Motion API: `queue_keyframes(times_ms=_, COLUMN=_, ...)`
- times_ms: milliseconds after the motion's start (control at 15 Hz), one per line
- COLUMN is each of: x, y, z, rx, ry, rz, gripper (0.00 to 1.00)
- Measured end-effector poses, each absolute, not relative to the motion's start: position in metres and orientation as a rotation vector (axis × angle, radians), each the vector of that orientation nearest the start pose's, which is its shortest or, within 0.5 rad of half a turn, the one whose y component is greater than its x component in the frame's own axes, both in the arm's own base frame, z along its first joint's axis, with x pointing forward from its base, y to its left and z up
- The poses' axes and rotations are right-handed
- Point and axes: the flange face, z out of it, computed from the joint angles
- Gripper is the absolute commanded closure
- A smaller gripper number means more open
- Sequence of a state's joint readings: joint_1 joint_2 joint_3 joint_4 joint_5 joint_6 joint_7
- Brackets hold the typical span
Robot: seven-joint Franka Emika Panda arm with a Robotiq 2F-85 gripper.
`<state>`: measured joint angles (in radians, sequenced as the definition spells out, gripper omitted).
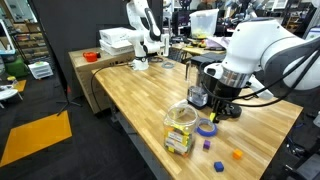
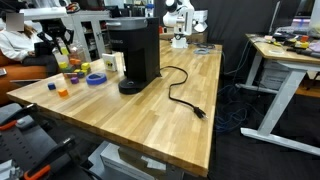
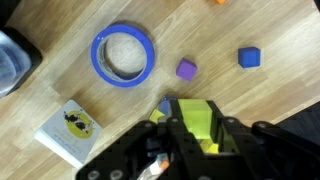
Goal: Pick up the yellow cube and put it in the bottle
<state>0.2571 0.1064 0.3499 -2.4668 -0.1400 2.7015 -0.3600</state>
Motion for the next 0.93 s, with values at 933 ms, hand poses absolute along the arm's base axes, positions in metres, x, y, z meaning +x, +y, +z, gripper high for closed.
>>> queue_keyframes(times_ms=933, x=0.41, y=0.37, z=0.306, rx=-2.573, ry=-1.819, rz=-0.43, gripper=0.93)
